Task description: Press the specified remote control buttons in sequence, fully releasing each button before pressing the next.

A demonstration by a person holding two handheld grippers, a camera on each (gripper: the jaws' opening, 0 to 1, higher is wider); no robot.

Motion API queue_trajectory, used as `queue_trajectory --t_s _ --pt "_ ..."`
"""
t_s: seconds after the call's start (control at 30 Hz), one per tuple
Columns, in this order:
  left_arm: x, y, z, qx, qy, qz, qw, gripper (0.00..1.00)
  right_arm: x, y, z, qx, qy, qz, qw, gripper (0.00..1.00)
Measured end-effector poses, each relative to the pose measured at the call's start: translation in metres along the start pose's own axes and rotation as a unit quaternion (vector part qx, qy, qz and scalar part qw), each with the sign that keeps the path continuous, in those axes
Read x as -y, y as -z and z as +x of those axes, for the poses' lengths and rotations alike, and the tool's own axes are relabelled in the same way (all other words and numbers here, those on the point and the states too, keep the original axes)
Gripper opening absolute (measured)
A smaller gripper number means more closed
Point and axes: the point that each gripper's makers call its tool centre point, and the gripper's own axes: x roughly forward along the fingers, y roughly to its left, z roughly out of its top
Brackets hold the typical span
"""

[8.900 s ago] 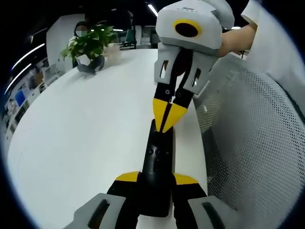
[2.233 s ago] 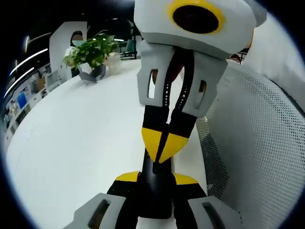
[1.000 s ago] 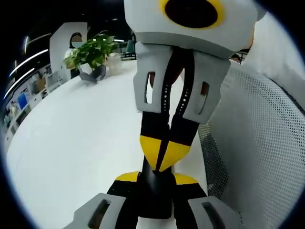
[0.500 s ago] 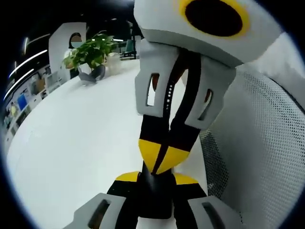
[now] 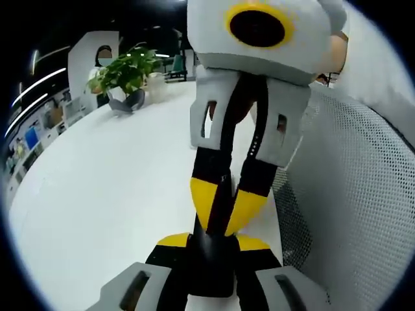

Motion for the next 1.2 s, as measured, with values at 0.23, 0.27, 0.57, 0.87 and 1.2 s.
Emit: queue_trajectory --t_s 0.23,0.27,0.57,0.87,1.2 --pt "0.0 0.0 0.0 0.002 0.002 0.005 1.0 0.24 0.008 0.022 -0.012 -0.002 -0.007 0.022 0.9997 0.33" --pt "0.0 0.0 0.0 -0.001 0.004 0.007 1.0 0.24 0.01 0.025 -0.014 -0.003 -0.008 0.021 0.9997 0.35" --pt "0.001 -0.001 0.004 -0.025 0.03 0.043 0.9983 0.25 0.009 0.036 -0.014 -0.023 -0.028 0.004 0.9993 0.26" --pt "-0.002 -0.003 0.003 -0.048 0.017 -0.03 0.9982 0.44 0.006 0.038 -0.012 -0.022 -0.032 -0.008 0.9992 0.22" --pt "-0.009 -0.049 -0.041 0.09 -0.045 -0.101 0.9898 0.71 0.006 0.037 -0.012 -0.016 -0.023 -0.006 0.9996 0.22"
